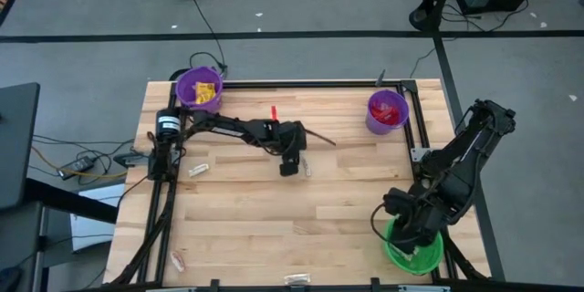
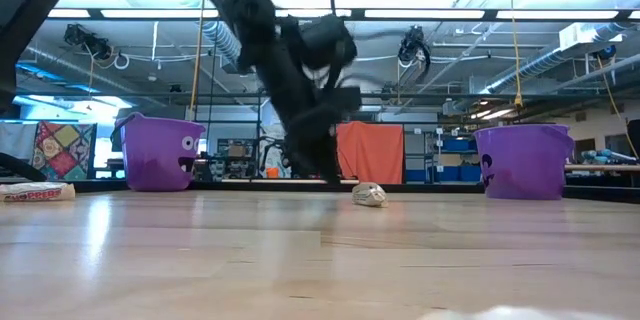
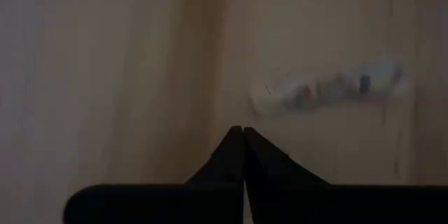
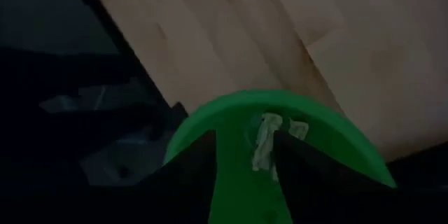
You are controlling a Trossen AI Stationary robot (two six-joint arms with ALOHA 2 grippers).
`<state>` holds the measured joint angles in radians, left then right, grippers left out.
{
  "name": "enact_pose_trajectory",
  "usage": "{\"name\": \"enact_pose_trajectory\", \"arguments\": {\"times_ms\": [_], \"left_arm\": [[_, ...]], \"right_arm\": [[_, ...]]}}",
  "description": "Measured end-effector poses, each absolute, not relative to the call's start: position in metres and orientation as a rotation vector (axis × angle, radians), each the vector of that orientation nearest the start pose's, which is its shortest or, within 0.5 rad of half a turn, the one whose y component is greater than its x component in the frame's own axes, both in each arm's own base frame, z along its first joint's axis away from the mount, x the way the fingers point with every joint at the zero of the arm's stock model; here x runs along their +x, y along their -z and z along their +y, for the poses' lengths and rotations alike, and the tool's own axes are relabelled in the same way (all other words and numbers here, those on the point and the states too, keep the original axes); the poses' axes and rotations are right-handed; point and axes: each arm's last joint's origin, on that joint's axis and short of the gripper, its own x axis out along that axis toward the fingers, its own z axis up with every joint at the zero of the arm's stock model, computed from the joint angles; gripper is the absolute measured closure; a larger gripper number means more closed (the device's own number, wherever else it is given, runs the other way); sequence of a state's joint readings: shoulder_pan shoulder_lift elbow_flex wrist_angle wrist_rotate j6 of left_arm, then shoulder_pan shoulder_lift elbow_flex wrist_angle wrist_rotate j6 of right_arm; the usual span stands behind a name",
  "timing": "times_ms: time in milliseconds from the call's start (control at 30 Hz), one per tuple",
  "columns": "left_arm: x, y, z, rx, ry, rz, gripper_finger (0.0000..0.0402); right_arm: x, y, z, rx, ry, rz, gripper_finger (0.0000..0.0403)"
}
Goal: Sort candy by brand, put in halloween buckets
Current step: Put the white chocolate bar into the green bucket
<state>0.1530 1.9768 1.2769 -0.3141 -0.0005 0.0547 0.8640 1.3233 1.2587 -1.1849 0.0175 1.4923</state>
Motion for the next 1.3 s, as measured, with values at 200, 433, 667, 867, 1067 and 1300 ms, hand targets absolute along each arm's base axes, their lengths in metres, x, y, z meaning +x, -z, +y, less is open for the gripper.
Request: {"name": "enact_pose_trajectory", "arguments": {"times_ms": [200, 433, 667, 867, 1067, 1300], "left_arm": [[0.407, -0.207, 0.052, -0.018, -0.143, 0.896, 0.0400], [0.419, -0.216, 0.043, 0.025, -0.111, 0.874, 0.0395], [0.425, -0.178, 0.056, 0.051, -0.124, 0.915, 0.0335], [0.424, -0.170, 0.052, 0.177, 0.050, 0.958, 0.0296], [0.420, -0.167, 0.052, 0.239, 0.130, 0.995, 0.0293], [0.417, -0.156, 0.056, 0.292, 0.168, 1.052, 0.0293]], "right_arm": [[0.145, -0.310, 0.174, 0.495, 0.246, 1.311, 0.0251], [0.142, -0.310, 0.172, 0.424, 0.278, 1.253, 0.0252], [0.144, -0.310, 0.172, 0.437, 0.319, 1.184, 0.0252], [0.143, -0.311, 0.176, 0.511, 0.340, 1.155, 0.0253], [0.144, -0.311, 0.175, 0.594, 0.403, 1.127, 0.0253], [0.151, -0.312, 0.170, 0.696, 0.485, 1.059, 0.0254]]}}
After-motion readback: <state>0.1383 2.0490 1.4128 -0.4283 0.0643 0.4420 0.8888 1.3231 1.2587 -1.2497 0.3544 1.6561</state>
